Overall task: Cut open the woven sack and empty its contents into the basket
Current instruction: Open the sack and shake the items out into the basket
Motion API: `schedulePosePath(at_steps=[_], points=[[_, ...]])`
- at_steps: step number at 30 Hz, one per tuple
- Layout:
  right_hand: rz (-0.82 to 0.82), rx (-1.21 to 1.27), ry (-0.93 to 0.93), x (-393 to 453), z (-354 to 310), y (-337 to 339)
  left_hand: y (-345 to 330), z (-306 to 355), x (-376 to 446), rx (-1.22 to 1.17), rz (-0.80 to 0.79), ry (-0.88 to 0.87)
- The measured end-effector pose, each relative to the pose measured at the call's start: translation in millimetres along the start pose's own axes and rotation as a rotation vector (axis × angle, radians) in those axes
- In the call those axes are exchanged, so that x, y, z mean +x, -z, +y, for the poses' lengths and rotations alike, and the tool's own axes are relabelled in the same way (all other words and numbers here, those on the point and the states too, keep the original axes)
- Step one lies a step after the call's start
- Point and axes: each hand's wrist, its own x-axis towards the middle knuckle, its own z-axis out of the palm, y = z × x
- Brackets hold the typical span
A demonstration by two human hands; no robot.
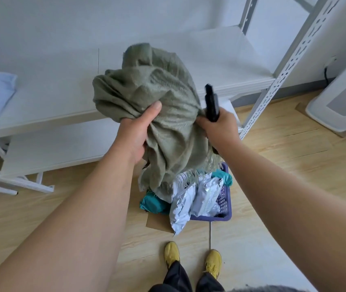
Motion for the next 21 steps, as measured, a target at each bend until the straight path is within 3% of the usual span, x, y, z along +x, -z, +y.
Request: schedulePosePath(at_steps=[6, 9, 12, 15, 18, 21], points=[[0.137, -0.005, 0.068, 7.9, -16.6, 8.1, -4.8, 6.9, 9.1, 0.062, 0.020, -0.077], [0.056, -0.127, 0.069, 7.7, -20.2, 8.7, -2.0, -3.4, 11.5, 0.073, 0.051, -0.058], [0.121, -0.100, 0.081, 10.5, -20.7, 10.9, -0.4, -11.9, 15.0, 0.059, 0.058, -0.052], [0.067, -0.193, 0.072, 9.9, -17.3, 9.6, 0.0, -18.8, 17.6, 0.072, 0.077, -0.049], [0.128, -0.081, 0.089, 9.8, -20.3, 9.0, -1.7, -16.6, 19.3, 0.045, 0.106, -0.042], [0.066, -0.120, 0.120, 10.2, -28.9, 6.6, -2.4, -14.8, 20.3, 0.018, 0.129, -0.064]])
